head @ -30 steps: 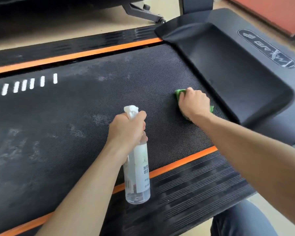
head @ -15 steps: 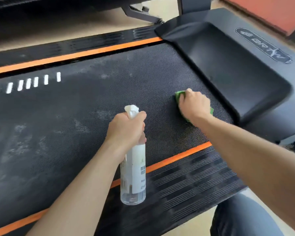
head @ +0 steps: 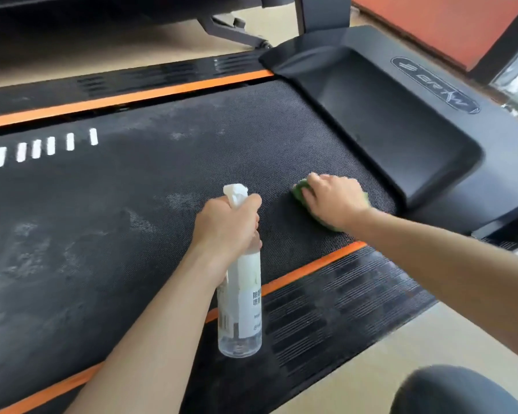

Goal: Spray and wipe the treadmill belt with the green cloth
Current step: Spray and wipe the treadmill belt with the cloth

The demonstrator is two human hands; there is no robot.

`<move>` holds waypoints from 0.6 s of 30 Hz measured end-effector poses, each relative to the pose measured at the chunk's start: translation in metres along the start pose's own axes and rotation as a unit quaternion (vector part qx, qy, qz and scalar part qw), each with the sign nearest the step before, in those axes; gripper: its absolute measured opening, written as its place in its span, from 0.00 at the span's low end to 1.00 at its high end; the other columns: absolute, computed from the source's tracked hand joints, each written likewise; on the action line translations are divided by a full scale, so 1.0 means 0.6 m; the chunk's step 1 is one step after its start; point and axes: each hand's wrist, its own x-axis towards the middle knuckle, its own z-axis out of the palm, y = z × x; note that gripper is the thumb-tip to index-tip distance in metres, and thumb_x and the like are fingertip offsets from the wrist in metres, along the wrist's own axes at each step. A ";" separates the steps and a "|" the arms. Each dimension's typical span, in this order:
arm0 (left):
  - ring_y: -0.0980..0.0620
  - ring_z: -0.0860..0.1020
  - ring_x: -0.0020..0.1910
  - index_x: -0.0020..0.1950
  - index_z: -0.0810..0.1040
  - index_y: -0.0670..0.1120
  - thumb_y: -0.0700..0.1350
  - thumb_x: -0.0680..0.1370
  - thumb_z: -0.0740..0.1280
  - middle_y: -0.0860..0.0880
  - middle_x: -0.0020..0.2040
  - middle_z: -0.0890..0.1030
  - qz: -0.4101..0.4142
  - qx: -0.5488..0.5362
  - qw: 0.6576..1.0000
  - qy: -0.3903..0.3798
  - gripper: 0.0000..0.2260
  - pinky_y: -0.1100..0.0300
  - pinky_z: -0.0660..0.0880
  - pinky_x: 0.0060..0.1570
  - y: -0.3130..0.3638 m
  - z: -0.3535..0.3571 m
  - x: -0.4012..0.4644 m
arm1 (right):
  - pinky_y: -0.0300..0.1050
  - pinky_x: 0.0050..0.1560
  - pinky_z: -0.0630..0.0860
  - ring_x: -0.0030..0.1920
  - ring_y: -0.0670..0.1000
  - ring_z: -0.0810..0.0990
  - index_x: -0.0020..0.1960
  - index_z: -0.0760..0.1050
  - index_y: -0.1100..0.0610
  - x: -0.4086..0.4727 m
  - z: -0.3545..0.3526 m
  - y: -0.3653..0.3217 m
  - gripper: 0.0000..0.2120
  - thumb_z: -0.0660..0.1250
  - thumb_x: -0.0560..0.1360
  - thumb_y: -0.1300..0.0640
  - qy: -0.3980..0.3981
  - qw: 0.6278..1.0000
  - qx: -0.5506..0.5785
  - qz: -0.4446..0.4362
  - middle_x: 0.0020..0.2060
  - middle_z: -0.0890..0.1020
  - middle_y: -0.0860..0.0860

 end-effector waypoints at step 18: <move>0.49 0.82 0.29 0.41 0.81 0.42 0.50 0.81 0.70 0.46 0.40 0.84 0.002 0.015 0.999 -0.051 0.14 0.61 0.80 0.35 0.056 0.087 0.037 | 0.53 0.42 0.73 0.48 0.62 0.82 0.52 0.71 0.54 0.035 0.018 0.068 0.14 0.54 0.81 0.45 0.024 0.999 0.028 -0.016 0.49 0.83 0.54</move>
